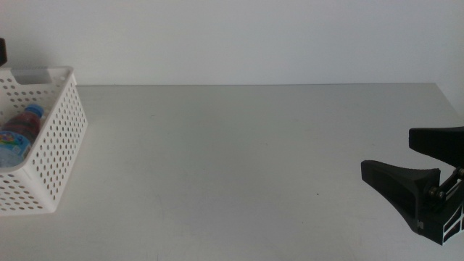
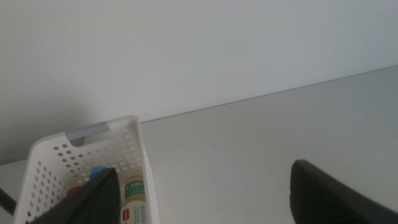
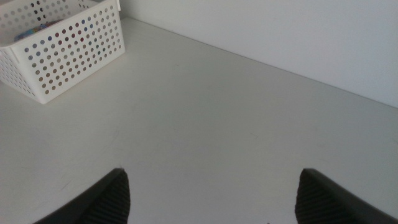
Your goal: Use arms to grab the bottles and put them into the dustbin to the left of the table.
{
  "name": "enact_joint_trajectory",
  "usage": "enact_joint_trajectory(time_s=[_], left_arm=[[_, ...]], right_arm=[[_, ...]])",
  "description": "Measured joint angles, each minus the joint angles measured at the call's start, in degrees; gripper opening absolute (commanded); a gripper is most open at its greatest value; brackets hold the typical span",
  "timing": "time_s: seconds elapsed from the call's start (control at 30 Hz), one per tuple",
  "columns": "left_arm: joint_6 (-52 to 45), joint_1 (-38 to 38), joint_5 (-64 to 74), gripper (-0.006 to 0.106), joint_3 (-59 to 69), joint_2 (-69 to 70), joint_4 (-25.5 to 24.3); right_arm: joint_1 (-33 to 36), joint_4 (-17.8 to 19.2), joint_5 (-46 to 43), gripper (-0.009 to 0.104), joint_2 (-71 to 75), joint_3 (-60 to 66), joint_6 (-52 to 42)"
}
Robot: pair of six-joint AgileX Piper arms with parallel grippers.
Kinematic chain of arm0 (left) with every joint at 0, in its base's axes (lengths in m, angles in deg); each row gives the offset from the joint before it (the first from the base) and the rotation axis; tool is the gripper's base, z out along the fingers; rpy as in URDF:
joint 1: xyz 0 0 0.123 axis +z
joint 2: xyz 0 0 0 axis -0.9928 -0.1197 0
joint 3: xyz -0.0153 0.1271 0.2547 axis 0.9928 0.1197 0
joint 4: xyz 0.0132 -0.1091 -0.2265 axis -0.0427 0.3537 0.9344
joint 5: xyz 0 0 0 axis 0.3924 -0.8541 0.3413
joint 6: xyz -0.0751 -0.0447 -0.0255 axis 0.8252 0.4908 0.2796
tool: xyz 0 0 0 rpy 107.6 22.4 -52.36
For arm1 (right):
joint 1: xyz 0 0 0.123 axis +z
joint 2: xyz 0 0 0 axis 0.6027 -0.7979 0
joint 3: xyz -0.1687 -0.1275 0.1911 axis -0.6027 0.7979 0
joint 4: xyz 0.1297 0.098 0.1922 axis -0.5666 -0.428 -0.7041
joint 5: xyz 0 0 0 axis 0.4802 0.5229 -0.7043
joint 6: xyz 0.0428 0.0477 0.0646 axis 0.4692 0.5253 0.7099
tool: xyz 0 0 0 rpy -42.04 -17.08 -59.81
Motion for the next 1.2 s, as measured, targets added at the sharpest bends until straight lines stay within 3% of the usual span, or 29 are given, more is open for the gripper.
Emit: enact_joint_trajectory(time_s=[0.23, 0.57, 0.8, 0.93, 1.2], left_arm=[[0.0, 0.0, -3.6, 0.094, 5.2, 2.1, -0.9], [0.0, 0.0, -22.0, 0.094, 32.7, 17.6, 0.4], [0.0, 3.8, -25.2, 0.094, 50.4, 34.7, 2.9], [0.0, 6.7, -25.4, 0.094, 57.6, 42.5, 4.5], [0.0, 7.3, -25.7, 0.094, 61.7, 43.7, 4.8]], right_arm=[[-1.9, 0.4, -3.1, 0.068, 0.4, 1.7, 0.0], [-19.1, 0.9, -7.7, 0.068, 17.0, 14.4, 0.0], [-29.1, 1.3, -7.6, 0.068, 34.8, 27.9, 0.0], [-31.5, 1.3, -7.6, 0.068, 40.6, 33.9, 0.0], [-32.0, 1.4, -6.1, 0.068, 42.3, 36.9, 0.0]])
